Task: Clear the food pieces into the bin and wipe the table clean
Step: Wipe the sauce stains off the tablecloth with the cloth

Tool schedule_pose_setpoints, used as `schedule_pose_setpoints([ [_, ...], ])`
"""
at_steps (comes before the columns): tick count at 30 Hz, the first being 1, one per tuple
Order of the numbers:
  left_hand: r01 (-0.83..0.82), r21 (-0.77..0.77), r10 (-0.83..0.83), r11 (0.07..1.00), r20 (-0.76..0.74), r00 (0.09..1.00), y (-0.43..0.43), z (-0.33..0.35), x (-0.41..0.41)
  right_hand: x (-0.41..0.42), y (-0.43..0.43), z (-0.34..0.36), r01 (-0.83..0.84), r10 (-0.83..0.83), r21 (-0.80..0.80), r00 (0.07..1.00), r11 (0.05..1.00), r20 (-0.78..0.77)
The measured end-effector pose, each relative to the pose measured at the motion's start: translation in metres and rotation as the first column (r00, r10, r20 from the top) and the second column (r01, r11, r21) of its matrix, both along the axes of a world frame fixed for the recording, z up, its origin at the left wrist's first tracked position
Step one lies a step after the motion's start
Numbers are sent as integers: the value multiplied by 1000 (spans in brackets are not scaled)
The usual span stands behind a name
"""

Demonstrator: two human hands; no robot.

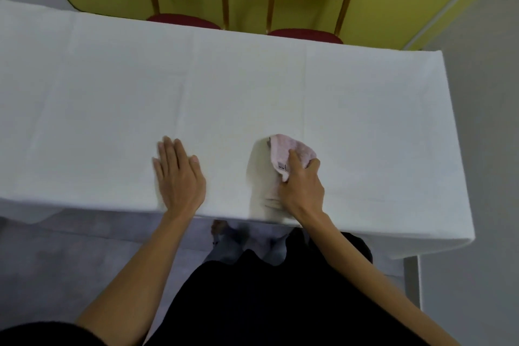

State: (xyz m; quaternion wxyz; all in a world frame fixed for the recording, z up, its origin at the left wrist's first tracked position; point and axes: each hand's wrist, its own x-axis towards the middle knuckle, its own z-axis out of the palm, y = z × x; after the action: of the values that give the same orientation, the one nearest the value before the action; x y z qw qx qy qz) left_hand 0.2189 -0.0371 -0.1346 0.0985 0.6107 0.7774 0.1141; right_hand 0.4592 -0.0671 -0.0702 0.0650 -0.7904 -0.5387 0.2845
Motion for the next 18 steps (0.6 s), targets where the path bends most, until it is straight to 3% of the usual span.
schedule_pose_setpoints([
  [6, 18, 43, -14, 999, -81, 997, 3, -3, -33, -125, 32, -2, -196, 198, 52, 980, 979, -31],
  [10, 18, 31, -16, 999, -78, 997, 3, -4, -34, -142, 35, -2, -317, 318, 81, 948, 945, -3],
  [18, 42, 5, -41, 999, -69, 997, 2, -2, -36, -18, 34, -1, 35, -54, 99, 980, 994, 191],
])
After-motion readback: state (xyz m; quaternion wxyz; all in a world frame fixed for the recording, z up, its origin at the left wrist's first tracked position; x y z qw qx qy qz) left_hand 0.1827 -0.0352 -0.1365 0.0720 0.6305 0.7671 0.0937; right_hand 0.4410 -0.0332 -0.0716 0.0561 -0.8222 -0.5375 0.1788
